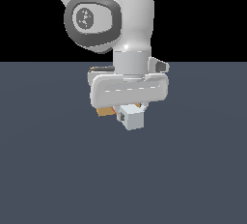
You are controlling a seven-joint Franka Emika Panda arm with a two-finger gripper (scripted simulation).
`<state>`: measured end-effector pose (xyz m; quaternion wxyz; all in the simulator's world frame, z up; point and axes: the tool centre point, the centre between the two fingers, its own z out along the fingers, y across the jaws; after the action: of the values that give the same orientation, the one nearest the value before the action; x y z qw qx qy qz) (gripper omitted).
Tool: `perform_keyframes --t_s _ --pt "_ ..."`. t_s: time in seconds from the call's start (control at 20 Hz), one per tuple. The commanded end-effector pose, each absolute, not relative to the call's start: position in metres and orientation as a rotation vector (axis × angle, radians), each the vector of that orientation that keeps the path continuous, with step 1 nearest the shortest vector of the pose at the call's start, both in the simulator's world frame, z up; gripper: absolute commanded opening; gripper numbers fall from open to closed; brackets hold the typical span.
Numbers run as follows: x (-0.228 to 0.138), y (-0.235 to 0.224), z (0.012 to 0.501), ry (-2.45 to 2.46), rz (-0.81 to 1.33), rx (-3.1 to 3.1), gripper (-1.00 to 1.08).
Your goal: Insert the peg into the horizontal hole in a box.
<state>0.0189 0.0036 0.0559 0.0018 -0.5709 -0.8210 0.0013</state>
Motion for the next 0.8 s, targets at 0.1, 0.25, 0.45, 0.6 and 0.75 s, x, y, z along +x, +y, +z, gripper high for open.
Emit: perform_keyframes --t_s 0.1,0.25,0.45,0.6,0.75 --pt "0.013 0.021 0.058 -2.580 0.000 -1.791 -1.00" --pt "0.005 0.042 0.058 -2.581 -0.001 -1.791 -1.00" --pt "-0.005 0.070 0.059 -2.581 -0.002 -1.792 -1.00" --pt "-0.010 0.083 0.059 -2.581 -0.002 -1.792 -1.00" --pt "-0.010 0.088 0.059 -2.581 -0.002 -1.792 -1.00"
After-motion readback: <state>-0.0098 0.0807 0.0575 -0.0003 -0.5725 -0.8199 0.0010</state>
